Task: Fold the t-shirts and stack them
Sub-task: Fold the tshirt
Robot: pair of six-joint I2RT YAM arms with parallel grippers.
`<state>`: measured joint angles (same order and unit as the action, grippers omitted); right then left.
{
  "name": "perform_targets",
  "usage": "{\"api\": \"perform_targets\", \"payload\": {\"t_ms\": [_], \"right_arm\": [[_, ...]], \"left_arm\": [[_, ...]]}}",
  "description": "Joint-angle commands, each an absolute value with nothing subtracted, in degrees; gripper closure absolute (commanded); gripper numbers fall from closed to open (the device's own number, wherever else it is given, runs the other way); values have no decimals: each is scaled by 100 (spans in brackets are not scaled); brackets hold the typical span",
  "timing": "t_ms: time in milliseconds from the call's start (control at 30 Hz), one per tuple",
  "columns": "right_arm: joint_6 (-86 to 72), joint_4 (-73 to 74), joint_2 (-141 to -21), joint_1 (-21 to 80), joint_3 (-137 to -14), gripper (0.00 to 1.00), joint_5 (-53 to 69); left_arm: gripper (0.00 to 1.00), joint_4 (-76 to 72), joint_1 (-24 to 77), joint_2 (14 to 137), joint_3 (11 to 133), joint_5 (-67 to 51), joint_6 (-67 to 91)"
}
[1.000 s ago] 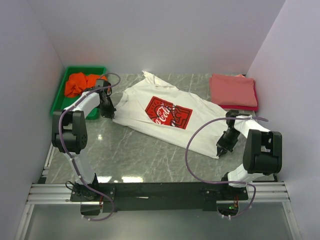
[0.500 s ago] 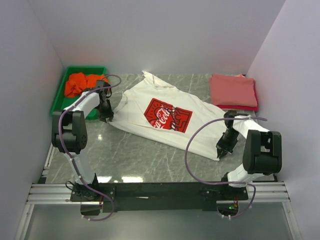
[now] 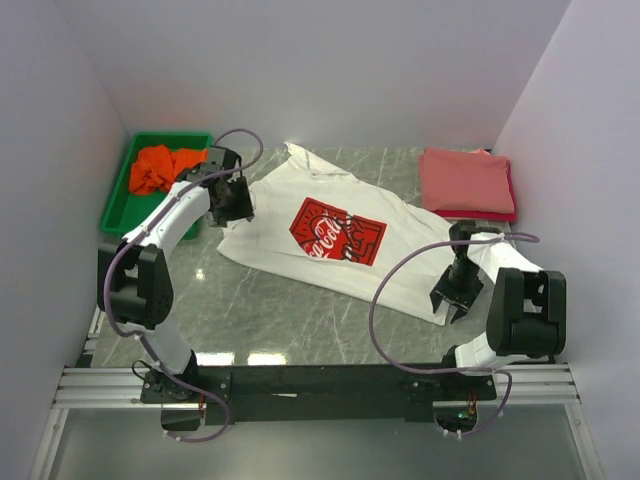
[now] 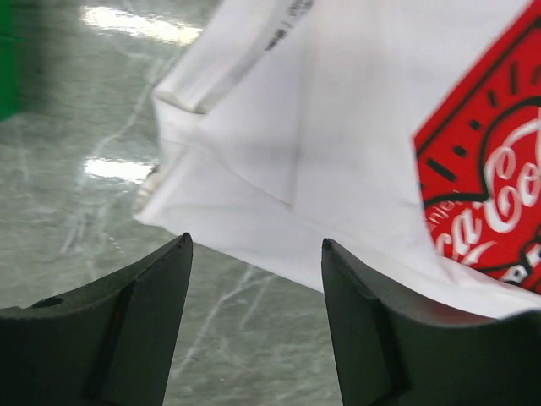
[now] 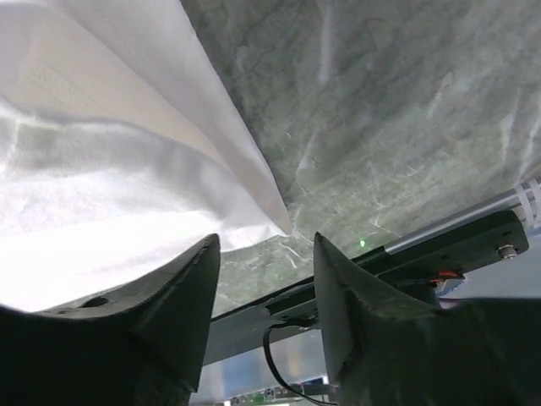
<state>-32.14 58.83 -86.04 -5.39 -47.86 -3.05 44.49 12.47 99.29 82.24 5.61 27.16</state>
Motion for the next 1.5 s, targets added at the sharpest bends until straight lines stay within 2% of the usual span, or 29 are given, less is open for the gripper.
{"api": "perform_targets", "payload": {"t_ms": [0, 167, 467, 600, 933, 1200, 1233, 1467], "right_arm": [[-3287, 6091, -8227, -510, -5027, 44, -527], [-3208, 6056, -8016, -510, -5264, 42, -422], [-3182, 5704, -7673, -501, -5493, 46, -26], [-3155, 5686, -7673, -501, -5502, 46, 123], [-3182, 5634, -7567, -492, -5282, 47, 158], [-3208, 5634, -7541, -492, -5265, 48, 158], [-3217, 5634, -7550, -492, -5256, 48, 167], [-3217, 5634, -7576, -492, -5282, 49, 149]], "left_arm": [[32, 4194, 1397, 9616, 8166, 388, 3093], [35, 3824, 1617, 9826, 7797, 44, 3243], [48, 2963, 1793, 10344, 7383, -202, 3472], [55, 3023, 1837, 10721, 7584, -27, 3463], [58, 3094, 1916, 10977, 7699, 80, 3533], [91, 3182, 2013, 11030, 7839, 53, 3542], [98, 3208, 2021, 11048, 7866, 44, 3551], [100, 3243, 2074, 11074, 8313, -87, 3665]]}}
